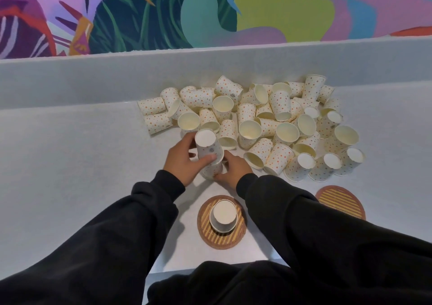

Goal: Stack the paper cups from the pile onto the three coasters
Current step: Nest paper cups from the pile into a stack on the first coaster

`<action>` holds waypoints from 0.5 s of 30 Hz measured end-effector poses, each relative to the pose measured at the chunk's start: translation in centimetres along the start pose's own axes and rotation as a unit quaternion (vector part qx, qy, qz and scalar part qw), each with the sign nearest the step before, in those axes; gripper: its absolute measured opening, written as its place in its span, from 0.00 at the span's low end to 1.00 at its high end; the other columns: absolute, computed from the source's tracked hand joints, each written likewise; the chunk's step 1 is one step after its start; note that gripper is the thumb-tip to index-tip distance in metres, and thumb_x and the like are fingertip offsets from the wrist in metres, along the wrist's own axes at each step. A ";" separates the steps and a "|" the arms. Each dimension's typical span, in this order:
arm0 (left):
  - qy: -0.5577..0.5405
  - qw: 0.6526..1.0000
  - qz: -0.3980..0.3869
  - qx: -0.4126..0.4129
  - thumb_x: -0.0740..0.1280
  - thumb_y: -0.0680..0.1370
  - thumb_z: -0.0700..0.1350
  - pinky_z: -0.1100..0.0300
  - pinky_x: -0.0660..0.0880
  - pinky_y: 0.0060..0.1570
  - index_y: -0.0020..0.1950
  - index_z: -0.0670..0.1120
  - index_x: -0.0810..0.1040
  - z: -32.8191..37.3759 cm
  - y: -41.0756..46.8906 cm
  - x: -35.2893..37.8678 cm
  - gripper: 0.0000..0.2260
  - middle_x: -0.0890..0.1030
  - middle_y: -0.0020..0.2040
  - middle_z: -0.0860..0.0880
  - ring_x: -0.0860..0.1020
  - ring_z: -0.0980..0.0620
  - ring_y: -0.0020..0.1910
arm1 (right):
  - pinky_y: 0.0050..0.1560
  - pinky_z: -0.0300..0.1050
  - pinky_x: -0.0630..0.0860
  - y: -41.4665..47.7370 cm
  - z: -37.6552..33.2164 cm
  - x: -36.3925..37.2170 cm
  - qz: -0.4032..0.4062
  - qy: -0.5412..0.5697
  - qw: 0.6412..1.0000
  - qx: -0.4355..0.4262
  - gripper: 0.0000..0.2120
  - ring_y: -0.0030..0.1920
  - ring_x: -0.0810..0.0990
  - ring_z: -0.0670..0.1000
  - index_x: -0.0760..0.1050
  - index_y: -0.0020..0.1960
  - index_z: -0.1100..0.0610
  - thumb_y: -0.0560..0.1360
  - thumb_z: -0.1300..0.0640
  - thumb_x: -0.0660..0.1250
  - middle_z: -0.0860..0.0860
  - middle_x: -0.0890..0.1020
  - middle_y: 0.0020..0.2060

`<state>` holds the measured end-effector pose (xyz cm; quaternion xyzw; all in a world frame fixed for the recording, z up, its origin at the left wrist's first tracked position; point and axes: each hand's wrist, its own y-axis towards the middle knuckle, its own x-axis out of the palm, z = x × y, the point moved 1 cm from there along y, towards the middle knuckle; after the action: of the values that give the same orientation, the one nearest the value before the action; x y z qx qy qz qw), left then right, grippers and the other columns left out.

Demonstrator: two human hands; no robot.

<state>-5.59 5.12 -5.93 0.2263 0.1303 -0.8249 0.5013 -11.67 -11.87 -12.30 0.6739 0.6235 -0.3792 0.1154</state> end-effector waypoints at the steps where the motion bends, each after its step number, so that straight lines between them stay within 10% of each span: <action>1: 0.010 1.000 -0.007 0.001 0.78 0.73 0.53 0.64 0.76 0.53 0.71 0.52 0.73 -0.3 -0.2 0.5 0.29 0.80 0.64 0.56 0.78 0.57 0.60 | 0.63 0.52 0.79 0.0 0.1 0.0 -0.001 0.003 1.000 0.002 0.35 0.63 0.81 0.54 0.70 0.74 0.47 0.69 0.48 0.78 0.49 0.82 0.65; 15: 0.066 0.995 -0.053 -0.051 0.79 0.72 0.52 0.56 0.75 0.61 0.70 0.54 0.70 -4.4 -0.9 4.2 0.30 0.78 0.66 0.54 0.76 0.54 0.61 | 0.64 0.51 0.77 -0.1 0.7 0.2 0.003 -0.004 1.000 0.009 0.35 0.62 0.80 0.54 0.72 0.72 0.47 0.68 0.46 0.79 0.50 0.82 0.64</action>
<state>-6.98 4.25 -11.90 0.2474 0.2166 -0.8259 0.4580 -11.99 -12.12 -12.88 0.6754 0.6174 -0.3871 0.1128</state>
